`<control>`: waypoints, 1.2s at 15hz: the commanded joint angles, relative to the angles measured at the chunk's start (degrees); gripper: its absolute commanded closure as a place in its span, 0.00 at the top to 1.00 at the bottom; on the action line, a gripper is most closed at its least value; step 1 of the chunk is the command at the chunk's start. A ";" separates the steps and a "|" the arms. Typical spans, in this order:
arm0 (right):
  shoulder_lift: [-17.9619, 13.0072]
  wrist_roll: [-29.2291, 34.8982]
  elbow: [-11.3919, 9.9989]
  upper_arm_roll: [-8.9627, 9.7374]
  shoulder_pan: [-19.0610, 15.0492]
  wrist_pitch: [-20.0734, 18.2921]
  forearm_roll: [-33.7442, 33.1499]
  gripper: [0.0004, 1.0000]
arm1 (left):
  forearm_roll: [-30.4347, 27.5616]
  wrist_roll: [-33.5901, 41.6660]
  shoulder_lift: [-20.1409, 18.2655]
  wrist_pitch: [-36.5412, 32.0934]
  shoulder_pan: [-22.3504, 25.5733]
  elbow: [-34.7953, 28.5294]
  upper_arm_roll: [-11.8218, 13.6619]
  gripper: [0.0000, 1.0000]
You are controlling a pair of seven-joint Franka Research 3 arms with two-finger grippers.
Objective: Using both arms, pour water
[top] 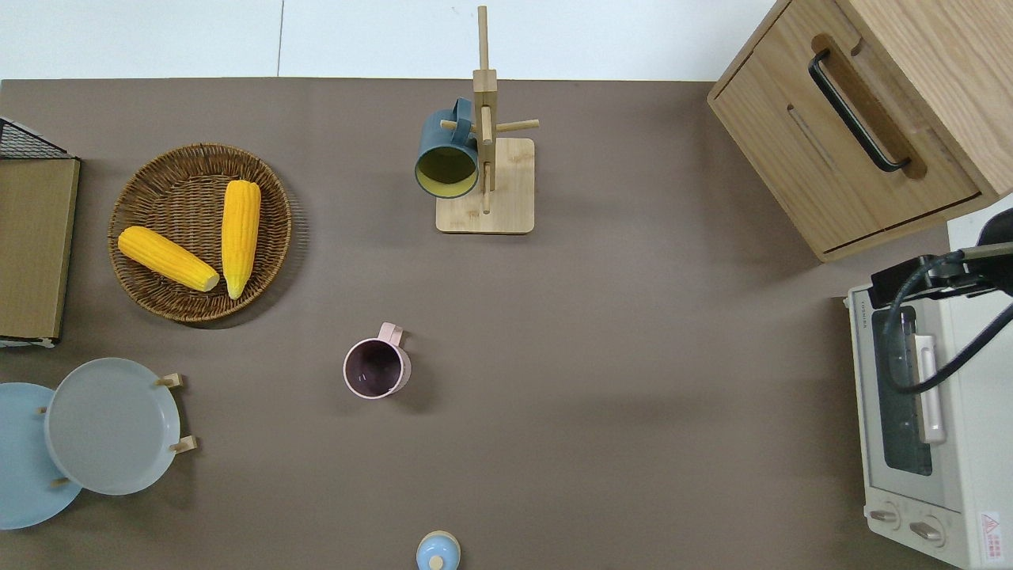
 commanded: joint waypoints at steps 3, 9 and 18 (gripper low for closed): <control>-1.07 -1.34 -1.17 0.24 -0.49 0.18 0.16 0.99 | -5.01 6.60 4.45 1.67 1.20 4.30 -0.68 0.00; -1.07 -1.34 -1.09 0.24 -0.49 0.18 0.16 0.99 | -7.66 9.07 5.68 1.67 1.55 4.56 -0.68 0.00; -1.07 -1.34 -1.09 0.24 -0.49 0.18 0.16 0.99 | -13.55 15.83 7.62 1.67 1.64 4.56 -0.59 0.00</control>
